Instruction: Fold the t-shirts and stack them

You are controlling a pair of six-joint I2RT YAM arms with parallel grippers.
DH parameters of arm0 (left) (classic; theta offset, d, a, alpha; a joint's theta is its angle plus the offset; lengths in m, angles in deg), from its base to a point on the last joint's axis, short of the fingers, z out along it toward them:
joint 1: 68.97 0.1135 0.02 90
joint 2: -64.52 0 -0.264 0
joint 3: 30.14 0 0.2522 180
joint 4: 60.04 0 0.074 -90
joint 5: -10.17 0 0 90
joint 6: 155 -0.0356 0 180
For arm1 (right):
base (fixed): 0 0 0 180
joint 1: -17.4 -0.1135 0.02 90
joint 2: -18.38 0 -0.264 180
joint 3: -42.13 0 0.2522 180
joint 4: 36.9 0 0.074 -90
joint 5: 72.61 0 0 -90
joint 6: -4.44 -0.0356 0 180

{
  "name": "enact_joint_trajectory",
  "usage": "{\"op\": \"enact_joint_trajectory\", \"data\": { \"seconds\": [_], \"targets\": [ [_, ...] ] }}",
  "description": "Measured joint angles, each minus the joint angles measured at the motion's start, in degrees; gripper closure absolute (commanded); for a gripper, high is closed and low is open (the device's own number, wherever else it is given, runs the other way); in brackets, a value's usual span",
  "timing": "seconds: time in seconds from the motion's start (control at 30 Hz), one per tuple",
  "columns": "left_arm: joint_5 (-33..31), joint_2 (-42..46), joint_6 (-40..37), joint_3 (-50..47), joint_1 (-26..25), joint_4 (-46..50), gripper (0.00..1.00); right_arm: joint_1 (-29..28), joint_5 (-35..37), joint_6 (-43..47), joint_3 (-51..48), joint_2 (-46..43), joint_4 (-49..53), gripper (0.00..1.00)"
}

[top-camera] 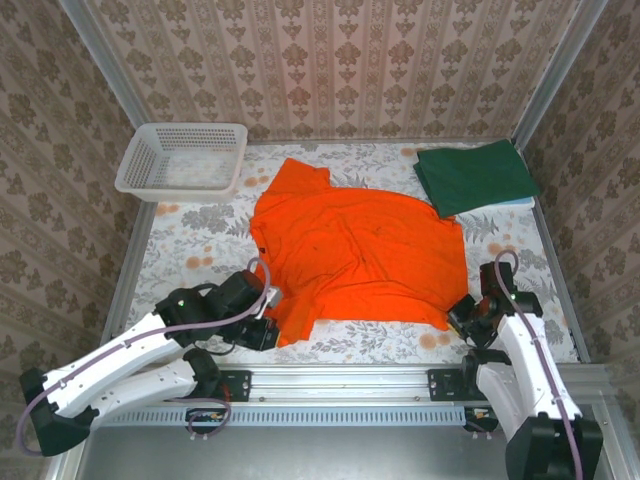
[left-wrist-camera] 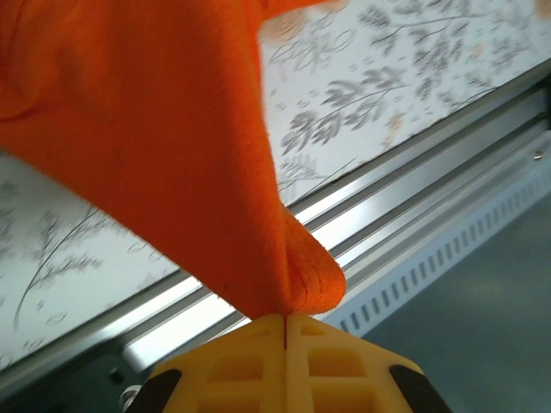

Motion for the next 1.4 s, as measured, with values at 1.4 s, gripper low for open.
{"op": "enact_joint_trajectory", "data": {
  "seconds": [1.4],
  "targets": [
    [6.5,-40.9,-6.6,27.1,36.3,-19.6,1.0,9.9,-2.3,2.5,15.4,32.3,-18.4,1.0]
  ]
}}
